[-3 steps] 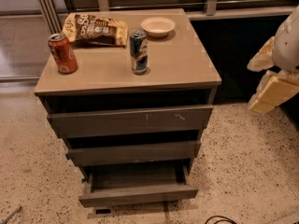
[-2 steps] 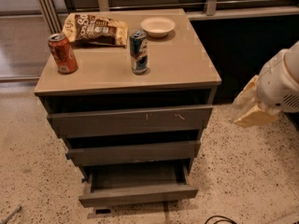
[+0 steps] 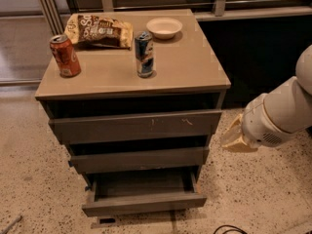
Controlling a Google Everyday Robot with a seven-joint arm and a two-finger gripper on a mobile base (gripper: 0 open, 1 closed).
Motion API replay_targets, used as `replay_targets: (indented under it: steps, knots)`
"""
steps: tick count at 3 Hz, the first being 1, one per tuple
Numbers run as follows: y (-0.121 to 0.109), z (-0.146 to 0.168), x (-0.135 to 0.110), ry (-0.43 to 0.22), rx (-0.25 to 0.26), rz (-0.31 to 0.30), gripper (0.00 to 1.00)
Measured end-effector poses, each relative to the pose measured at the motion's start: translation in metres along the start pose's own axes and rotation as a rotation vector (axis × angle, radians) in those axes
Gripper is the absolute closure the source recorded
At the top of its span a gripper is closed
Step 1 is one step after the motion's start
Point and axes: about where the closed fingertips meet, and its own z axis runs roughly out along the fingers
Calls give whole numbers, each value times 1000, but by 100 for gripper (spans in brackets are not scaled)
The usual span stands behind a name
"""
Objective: Close bottom drawer
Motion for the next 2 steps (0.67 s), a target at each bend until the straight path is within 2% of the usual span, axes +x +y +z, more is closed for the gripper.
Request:
replay_targets:
  steps: [1, 2]
  knots:
    - [0, 0, 0, 0, 0, 0, 100]
    - [5, 25, 13, 4, -2, -9, 100]
